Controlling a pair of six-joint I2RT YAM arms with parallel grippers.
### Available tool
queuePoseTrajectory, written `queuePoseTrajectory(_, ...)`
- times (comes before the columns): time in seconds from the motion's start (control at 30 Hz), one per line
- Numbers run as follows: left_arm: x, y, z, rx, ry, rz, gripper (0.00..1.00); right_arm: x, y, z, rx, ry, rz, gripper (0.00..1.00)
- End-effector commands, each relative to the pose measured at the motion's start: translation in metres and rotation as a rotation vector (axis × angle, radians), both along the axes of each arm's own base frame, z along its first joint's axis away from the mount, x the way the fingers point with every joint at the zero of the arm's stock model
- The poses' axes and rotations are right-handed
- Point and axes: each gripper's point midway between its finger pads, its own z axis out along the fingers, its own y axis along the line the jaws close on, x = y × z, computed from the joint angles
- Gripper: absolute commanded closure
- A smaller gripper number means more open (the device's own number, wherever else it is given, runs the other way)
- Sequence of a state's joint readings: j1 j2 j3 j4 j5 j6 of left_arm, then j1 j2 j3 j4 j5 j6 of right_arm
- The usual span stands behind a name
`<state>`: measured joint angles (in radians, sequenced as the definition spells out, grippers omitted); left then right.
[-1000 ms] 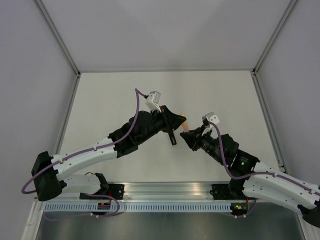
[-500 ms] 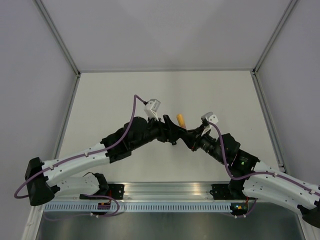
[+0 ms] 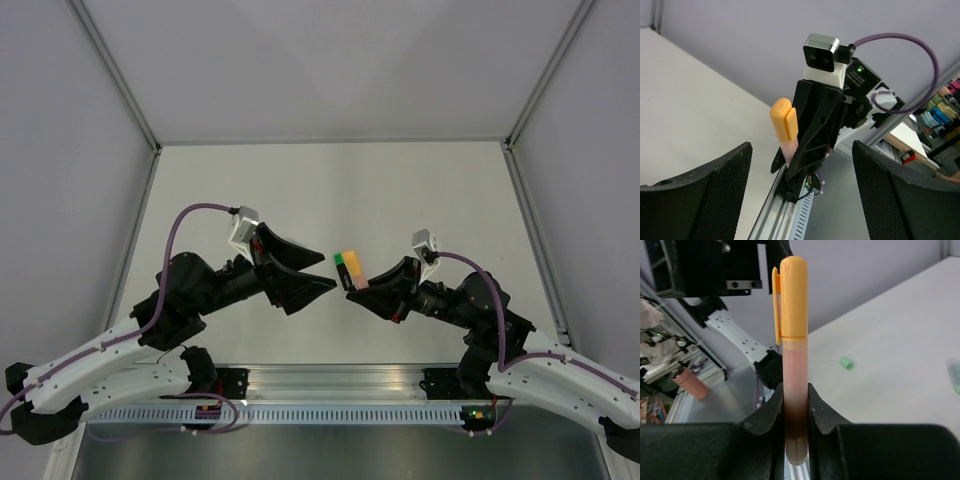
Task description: Insert the pens into the pen caps
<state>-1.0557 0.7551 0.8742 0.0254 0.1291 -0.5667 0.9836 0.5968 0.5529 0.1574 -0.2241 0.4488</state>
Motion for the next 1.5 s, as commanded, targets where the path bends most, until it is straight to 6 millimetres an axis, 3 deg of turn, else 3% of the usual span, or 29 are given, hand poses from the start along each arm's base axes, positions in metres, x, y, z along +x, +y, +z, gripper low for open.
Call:
queuePoseTrajectory(0.0,-0.021,0.008,0.015,-0.039,-0.158,-0.087,0.16,-0.039,0.002,0.050,0.197,-0.019,0.205,1.00)
queuePoseTrajectory(0.1,-0.030,0.007,0.025,-0.083,-0.210,-0.131,0.16,-0.050,0.005,0.054,0.244,0.011,0.283,1.00)
queuePoseTrajectory(0.23,-0.032,0.002,0.030,-0.110,-0.224,-0.155,0.17,-0.050,0.013,0.050,0.243,0.051,0.310,1.00)
queuePoseTrajectory(0.57,0.000,0.000,0.026,-0.140,-0.107,0.005,0.18,-0.048,0.018,0.048,0.238,0.063,0.318,1.00)
queuePoseTrajectory(0.8,0.010,-0.006,0.021,-0.144,-0.029,0.033,0.21,-0.043,0.021,0.042,0.224,0.071,0.301,1.00)
queuePoseTrajectory(1.07,0.003,-0.012,0.025,-0.170,-0.045,-0.016,0.34,-0.042,0.023,0.037,0.217,0.083,0.302,1.00)
queuePoseTrajectory(1.47,-0.004,-0.012,0.025,-0.186,-0.065,-0.052,0.37,-0.039,0.024,0.033,0.214,0.086,0.289,1.00)
